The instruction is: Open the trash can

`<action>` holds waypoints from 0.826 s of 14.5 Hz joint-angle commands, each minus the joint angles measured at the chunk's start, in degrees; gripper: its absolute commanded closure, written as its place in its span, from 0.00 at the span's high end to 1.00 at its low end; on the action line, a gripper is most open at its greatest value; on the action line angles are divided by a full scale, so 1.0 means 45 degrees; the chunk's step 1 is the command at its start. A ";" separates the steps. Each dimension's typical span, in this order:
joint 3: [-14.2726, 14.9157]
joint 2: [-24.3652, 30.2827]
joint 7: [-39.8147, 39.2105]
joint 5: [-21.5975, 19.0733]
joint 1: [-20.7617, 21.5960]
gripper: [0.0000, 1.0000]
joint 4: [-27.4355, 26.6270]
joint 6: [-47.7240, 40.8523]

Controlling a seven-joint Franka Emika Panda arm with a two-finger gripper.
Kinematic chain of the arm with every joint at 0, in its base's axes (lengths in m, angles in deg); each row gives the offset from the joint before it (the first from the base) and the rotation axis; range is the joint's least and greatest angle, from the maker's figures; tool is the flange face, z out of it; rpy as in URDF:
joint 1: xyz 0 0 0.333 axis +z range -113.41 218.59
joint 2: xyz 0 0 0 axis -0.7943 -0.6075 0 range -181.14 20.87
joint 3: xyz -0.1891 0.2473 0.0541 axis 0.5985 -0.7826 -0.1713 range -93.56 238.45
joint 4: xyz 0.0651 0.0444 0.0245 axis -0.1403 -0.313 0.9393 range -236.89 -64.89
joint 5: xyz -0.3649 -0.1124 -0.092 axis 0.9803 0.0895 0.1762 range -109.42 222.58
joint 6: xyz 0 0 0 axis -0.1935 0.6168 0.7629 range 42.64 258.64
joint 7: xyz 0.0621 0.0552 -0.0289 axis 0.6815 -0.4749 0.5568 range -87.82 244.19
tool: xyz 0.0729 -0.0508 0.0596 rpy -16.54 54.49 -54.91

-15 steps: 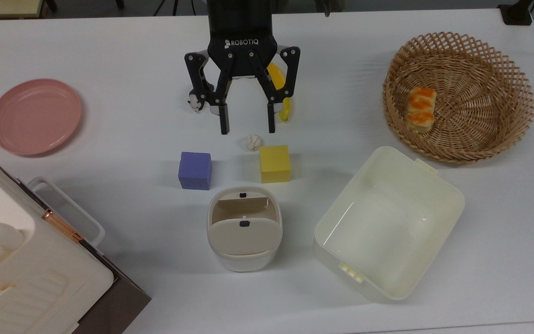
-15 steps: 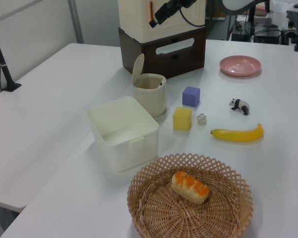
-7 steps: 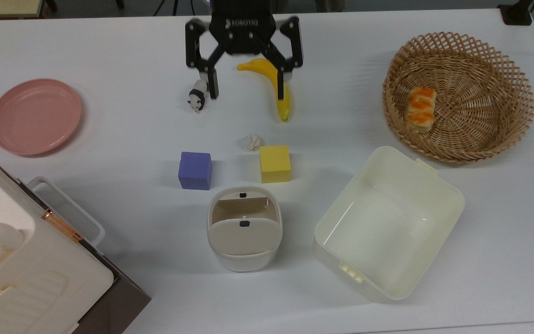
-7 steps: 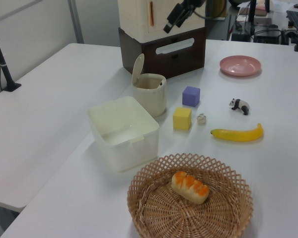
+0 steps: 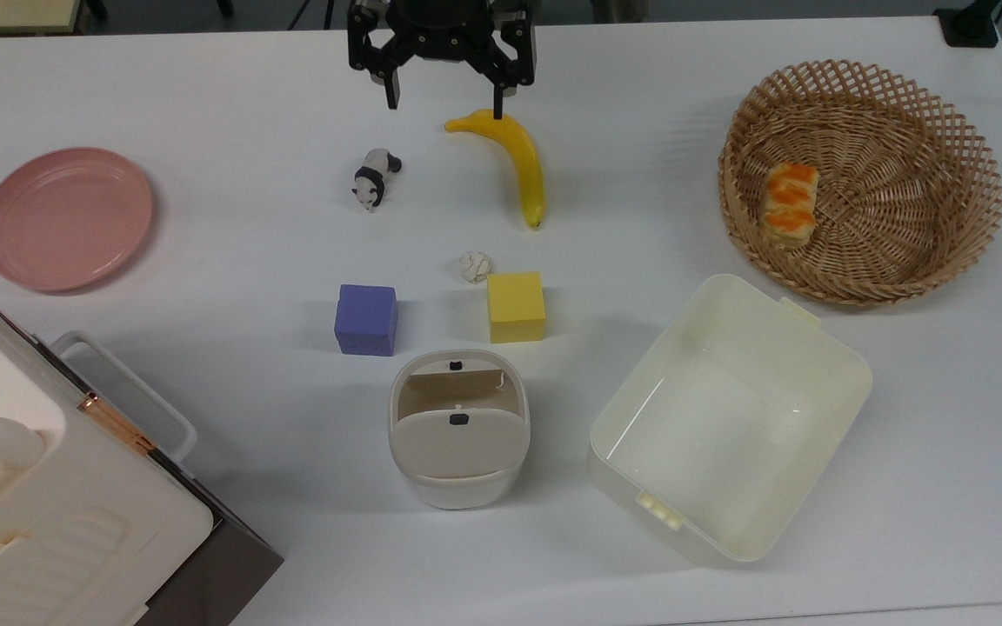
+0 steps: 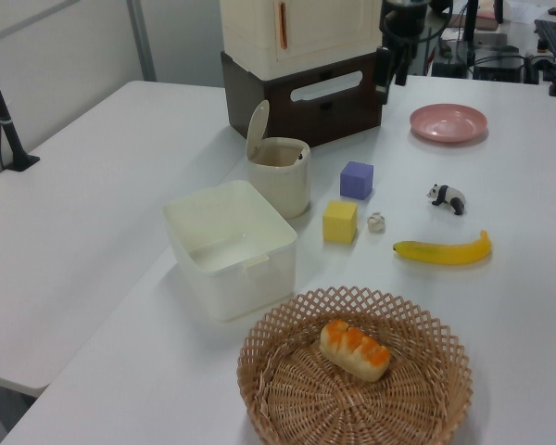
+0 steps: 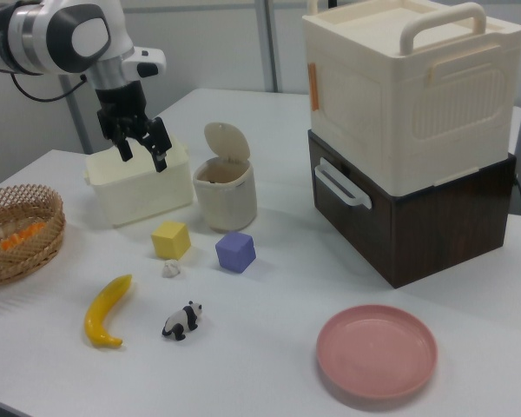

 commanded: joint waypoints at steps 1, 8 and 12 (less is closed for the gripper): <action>-0.0020 0.0219 -0.0467 0.0122 -0.0104 1.00 -0.0204 -0.0749; 0.0018 0.0043 -0.0527 0.0044 -0.0046 1.00 -0.0010 -0.0942; 0.0116 -0.0035 -0.0508 -0.0015 -0.0104 1.00 0.0050 -0.1159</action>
